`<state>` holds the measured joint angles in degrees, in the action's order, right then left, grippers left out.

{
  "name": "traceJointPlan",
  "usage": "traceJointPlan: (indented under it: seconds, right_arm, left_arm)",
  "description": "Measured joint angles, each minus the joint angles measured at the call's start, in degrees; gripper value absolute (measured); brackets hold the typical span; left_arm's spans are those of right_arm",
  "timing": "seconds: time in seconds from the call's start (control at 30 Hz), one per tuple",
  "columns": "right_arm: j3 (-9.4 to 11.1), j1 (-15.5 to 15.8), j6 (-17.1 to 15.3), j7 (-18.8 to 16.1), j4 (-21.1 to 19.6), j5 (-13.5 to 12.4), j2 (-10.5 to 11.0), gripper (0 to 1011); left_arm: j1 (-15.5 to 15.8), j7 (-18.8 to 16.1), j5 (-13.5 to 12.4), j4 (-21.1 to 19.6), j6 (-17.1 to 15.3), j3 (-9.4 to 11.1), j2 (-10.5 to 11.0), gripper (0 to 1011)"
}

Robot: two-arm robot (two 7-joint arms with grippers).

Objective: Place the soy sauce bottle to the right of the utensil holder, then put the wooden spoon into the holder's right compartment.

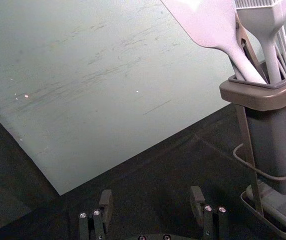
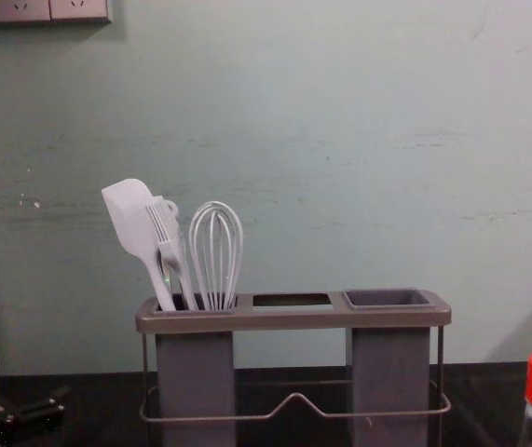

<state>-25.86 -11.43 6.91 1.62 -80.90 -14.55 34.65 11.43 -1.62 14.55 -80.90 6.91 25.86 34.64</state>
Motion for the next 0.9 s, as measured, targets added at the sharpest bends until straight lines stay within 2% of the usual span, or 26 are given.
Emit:
traceJointPlan:
  seconds: [0.9]
  right_arm:
    - [0.0, 0.0, 0.0, 0.0, 0.0, 0.0, 0.0, 1002]
  left_arm:
    - [0.0, 0.0, 0.0, 0.0, 0.0, 0.0, 0.0, 1012]
